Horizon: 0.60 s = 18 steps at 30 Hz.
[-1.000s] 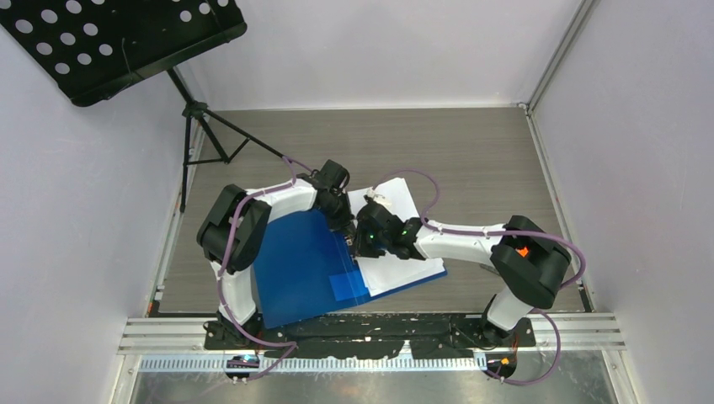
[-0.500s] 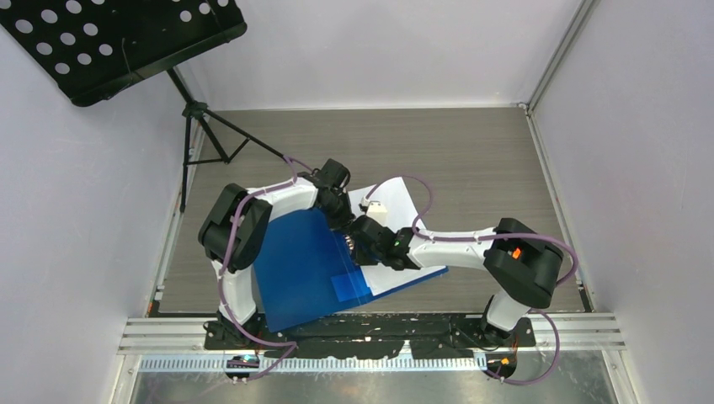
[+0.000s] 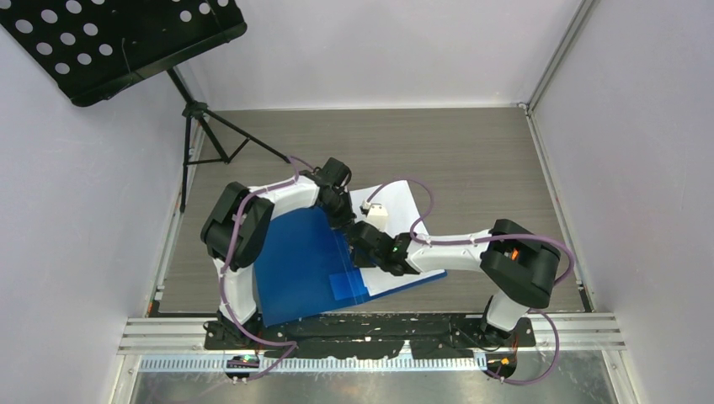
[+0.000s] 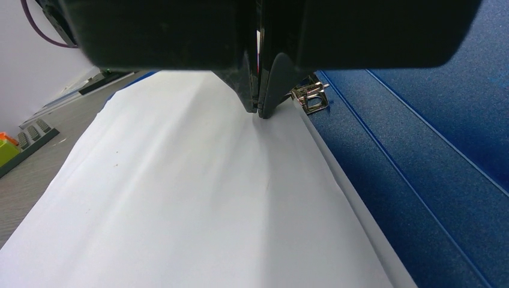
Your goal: Put the files into the folder
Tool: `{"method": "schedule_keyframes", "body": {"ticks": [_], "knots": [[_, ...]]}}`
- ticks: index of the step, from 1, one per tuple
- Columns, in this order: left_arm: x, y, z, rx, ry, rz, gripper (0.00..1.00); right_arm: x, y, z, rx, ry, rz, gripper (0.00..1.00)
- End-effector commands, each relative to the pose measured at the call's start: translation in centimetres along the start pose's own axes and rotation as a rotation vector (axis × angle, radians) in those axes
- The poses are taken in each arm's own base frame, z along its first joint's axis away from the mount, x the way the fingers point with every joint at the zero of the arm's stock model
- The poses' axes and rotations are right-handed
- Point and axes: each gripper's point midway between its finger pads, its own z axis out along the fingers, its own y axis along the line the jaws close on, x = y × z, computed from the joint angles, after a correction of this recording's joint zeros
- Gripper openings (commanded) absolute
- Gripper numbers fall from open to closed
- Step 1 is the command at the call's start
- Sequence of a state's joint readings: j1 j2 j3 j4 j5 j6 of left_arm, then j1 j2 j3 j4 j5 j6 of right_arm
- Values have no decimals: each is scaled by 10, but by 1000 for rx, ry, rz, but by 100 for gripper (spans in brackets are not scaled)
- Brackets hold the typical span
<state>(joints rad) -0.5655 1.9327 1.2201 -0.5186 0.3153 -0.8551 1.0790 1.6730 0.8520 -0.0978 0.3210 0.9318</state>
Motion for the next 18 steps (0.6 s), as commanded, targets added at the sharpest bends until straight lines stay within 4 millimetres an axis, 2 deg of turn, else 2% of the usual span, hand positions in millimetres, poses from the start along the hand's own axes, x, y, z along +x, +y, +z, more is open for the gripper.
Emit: {"method": "schedule_keyframes", "body": {"ticks": [1,6,18], "knots": [[3,48,21,-174,10,4,0,67,-118,3,392,176,-164,5],[4,55,23,-181,22,-13,0,77,-133,0,424,183,-154,5],[4,73,27,-182,40,-61,0,97,-126,6,308,201,-23,5]]}}
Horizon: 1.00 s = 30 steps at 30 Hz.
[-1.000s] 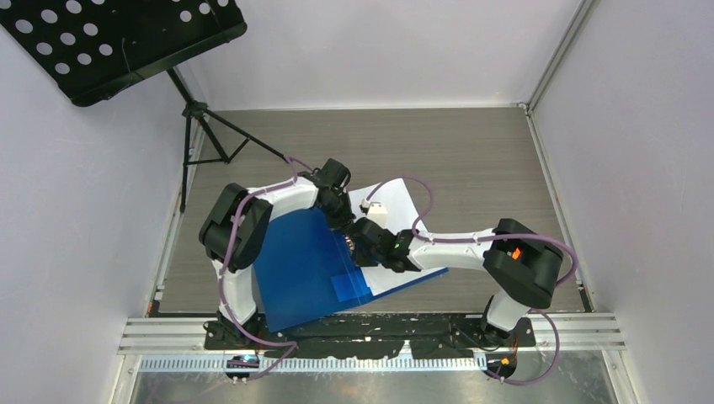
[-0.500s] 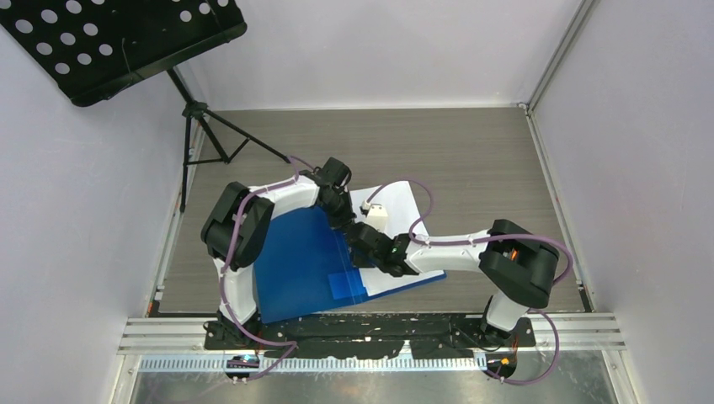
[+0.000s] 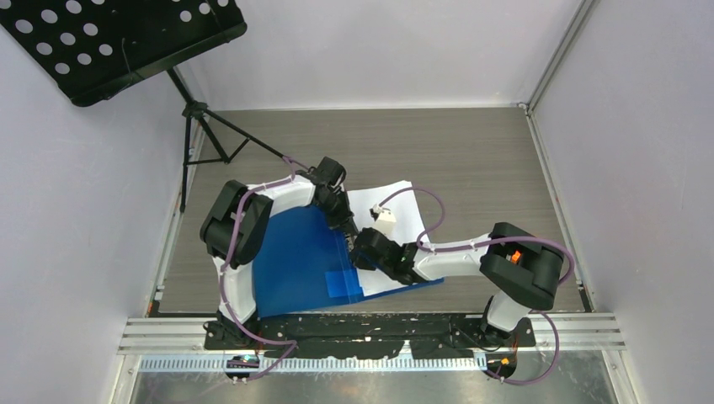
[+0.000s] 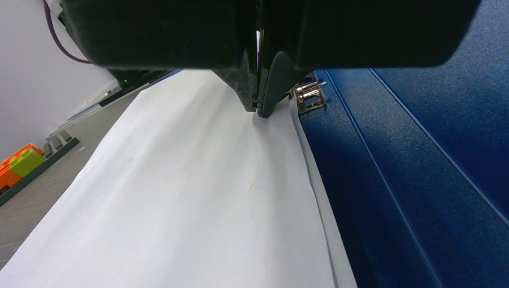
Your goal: Put the files into the folder
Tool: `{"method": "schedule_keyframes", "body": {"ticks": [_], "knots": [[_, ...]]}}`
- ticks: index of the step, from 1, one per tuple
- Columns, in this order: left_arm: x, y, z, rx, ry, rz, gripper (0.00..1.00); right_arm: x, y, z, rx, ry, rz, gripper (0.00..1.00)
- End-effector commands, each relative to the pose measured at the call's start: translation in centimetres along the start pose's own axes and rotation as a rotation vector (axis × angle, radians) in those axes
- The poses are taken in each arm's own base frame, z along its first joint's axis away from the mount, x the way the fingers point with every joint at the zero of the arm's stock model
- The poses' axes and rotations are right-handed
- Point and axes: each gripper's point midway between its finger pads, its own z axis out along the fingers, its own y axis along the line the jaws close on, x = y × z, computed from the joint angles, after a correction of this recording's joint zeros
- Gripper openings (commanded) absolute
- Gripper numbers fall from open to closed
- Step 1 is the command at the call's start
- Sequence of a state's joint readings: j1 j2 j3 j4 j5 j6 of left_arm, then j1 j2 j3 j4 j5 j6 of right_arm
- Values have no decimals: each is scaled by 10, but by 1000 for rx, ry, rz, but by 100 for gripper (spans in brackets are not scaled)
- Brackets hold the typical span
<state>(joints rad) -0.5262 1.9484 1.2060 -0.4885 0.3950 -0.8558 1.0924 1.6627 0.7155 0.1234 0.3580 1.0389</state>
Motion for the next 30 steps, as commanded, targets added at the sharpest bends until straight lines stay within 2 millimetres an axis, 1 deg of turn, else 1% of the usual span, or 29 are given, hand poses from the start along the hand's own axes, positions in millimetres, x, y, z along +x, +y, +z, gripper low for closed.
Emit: {"method": "schedule_keyframes", "body": {"ticks": [1,4,7,8,9,11,15,19,25,29,30], "knots": [[4,74,22,-238,-3,-31,0,73,-133,-16,381,250,-149,5],[4,78,23,-249,-7,-33,0,66,-132,-19,379,232,-138,5],[3,80,22,-257,-11,-34,0,49,-121,-24,368,193,-152,5],[2,80,22,-257,-12,-35,0,46,-122,-28,381,195,-169,5],[2,80,22,-260,-12,-34,0,39,-116,-28,374,176,-171,5],[2,81,22,-264,-12,-37,0,31,-111,-30,375,161,-184,5],[2,82,22,-268,-13,-38,0,24,-109,-31,397,148,-212,5],[2,83,22,-273,-15,-35,0,26,-116,-30,424,155,-225,5],[1,84,22,-277,-18,-33,0,32,-137,-29,498,153,-246,5],[1,85,21,-282,-19,-35,0,42,-150,-25,541,173,-249,5],[2,86,21,-285,-19,-36,0,45,-157,-25,558,181,-254,5]]}}
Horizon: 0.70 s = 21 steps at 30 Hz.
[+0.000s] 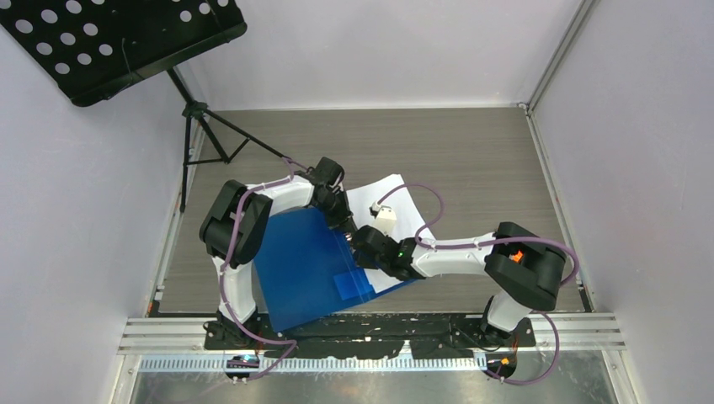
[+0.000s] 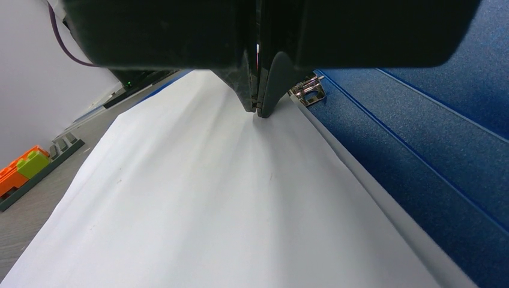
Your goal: Put the files into the folder
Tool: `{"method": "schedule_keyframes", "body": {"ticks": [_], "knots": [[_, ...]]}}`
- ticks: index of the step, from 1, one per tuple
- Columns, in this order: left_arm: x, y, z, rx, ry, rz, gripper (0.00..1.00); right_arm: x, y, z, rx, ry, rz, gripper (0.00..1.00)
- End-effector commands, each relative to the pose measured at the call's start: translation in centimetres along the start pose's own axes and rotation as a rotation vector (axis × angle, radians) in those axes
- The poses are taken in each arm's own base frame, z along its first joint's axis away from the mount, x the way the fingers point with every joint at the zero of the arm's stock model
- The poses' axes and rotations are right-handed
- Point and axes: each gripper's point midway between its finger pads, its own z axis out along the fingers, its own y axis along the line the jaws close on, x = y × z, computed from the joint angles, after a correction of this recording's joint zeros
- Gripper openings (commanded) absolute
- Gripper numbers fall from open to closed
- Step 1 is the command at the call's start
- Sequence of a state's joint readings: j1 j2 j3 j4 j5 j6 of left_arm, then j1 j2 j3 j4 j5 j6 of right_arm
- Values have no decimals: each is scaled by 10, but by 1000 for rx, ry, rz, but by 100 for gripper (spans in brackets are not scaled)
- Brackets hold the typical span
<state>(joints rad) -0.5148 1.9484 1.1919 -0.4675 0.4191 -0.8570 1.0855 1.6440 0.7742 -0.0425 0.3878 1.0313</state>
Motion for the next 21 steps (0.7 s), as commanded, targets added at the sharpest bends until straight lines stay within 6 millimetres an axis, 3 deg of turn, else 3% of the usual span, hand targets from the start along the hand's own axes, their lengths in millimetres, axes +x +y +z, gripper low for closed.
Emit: {"method": "schedule_keyframes", "body": {"ticks": [1,6,12,21], "knots": [[2,86,19,-308,-29,-28,0,58,-147,-4,472,167,-221,5],[0,88,18,-320,-41,-35,0,66,-167,-5,527,169,-227,5],[-2,94,17,-350,-61,-40,0,66,-170,-7,529,154,-216,5],[-3,97,17,-366,-65,-34,0,23,-150,-19,603,34,-355,5]]}}
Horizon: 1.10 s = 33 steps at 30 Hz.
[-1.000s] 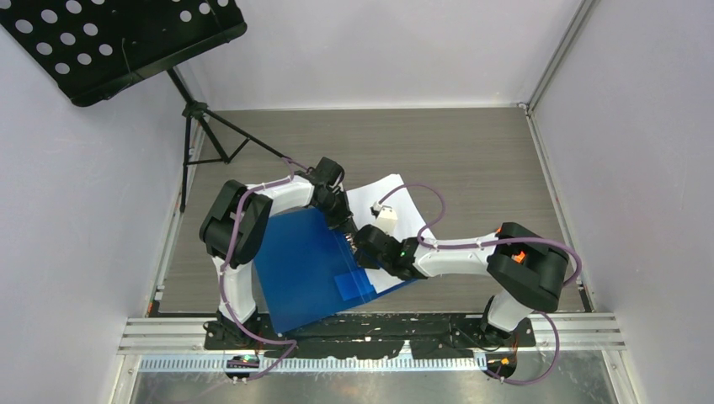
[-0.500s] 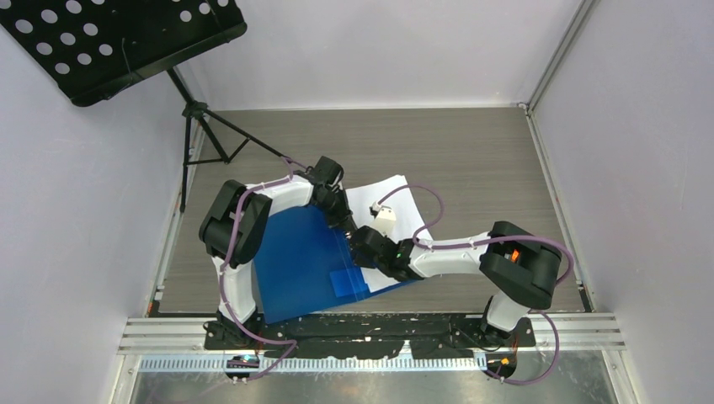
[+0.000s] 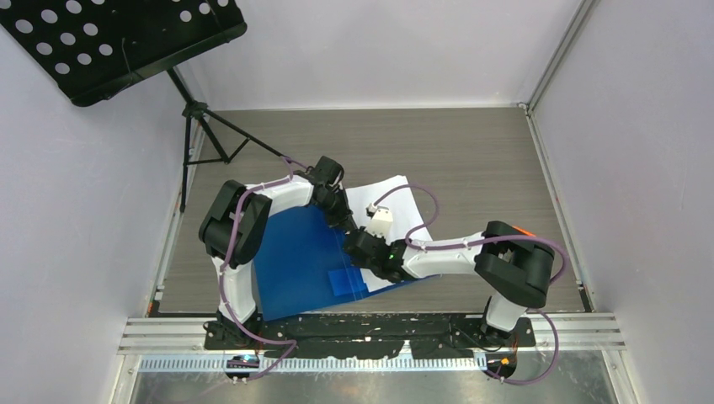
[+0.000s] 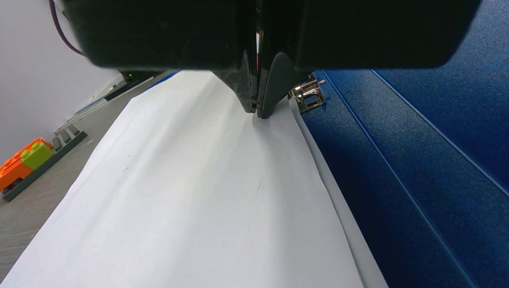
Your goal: Put the files into the folder
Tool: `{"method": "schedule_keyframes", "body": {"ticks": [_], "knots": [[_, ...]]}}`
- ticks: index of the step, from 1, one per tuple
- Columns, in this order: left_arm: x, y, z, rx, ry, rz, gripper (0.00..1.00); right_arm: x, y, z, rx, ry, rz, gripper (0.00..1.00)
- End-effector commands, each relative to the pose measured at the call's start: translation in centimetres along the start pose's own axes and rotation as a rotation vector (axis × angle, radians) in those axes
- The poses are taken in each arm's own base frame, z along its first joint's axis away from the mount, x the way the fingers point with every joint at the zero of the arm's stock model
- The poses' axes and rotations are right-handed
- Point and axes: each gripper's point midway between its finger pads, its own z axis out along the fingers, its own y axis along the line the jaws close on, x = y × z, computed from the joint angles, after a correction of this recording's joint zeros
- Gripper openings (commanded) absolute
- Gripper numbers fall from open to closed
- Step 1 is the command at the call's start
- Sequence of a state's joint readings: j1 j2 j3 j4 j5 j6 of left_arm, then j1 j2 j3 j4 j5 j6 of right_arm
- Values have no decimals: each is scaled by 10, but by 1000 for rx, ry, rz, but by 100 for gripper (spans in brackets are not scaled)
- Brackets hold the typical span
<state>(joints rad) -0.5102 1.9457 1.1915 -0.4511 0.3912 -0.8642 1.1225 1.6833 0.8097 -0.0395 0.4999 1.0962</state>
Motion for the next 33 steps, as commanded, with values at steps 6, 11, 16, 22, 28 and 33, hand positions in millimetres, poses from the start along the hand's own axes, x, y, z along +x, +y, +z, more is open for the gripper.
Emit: {"method": "schedule_keyframes", "body": {"ticks": [6,11,16,22,28,33], "knots": [[4,96,17,-361,-33,-21,0,28,-159,-23,552,105,-430,5],[5,97,17,-365,-32,-21,0,48,-164,-15,518,164,-393,5],[5,97,17,-366,-34,-23,0,69,-182,-9,547,211,-386,5],[8,91,17,-329,-38,-46,0,81,-169,2,471,233,-403,5],[2,70,6,-273,-59,-1,0,95,-163,12,423,287,-428,5],[-4,45,-12,-193,-89,40,3,100,-166,13,399,316,-399,5]]}}
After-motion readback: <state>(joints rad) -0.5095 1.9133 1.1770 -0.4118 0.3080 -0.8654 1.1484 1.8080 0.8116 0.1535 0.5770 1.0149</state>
